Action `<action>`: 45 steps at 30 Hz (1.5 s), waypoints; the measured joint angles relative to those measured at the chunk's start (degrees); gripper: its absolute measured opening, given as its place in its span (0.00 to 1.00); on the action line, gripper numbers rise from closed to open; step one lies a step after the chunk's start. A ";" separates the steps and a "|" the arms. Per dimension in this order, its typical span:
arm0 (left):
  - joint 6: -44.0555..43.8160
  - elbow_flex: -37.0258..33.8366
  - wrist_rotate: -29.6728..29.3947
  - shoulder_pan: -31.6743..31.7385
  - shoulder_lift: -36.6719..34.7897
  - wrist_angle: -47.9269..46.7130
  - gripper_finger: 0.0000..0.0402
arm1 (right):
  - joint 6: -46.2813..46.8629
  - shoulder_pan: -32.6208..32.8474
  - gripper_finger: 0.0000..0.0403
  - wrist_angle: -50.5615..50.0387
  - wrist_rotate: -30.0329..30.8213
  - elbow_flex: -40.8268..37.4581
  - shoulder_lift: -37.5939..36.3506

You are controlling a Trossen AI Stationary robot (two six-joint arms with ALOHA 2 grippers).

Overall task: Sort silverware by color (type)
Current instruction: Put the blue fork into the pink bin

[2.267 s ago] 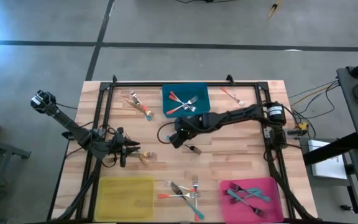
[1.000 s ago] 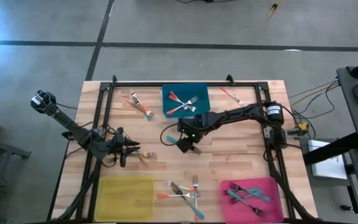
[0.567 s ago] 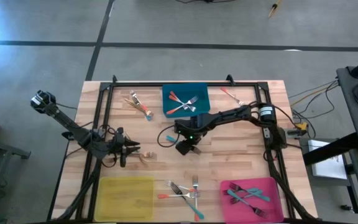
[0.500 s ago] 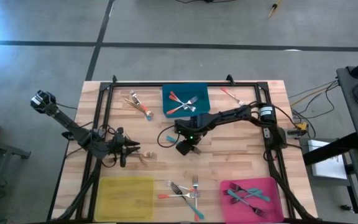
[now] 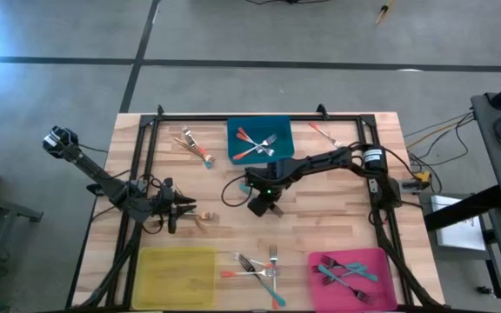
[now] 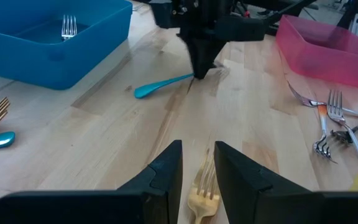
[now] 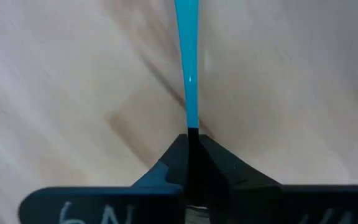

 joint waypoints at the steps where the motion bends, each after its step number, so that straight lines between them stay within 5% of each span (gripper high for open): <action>1: 0.00 0.00 0.00 0.02 0.00 0.00 0.19 | -0.21 0.08 0.04 -0.92 -0.14 -0.12 -0.56; 19: 0.00 -0.01 0.00 0.01 -0.02 0.02 0.19 | -1.40 5.49 0.03 -10.22 -0.32 0.11 -19.84; 29: 0.01 -0.01 0.01 0.02 0.00 0.02 0.19 | 7.25 16.57 0.03 -28.69 0.78 0.11 -23.92; 45: 0.00 -0.02 0.00 0.02 0.00 0.02 0.19 | 15.39 41.92 0.03 -34.52 2.61 -1.62 -25.95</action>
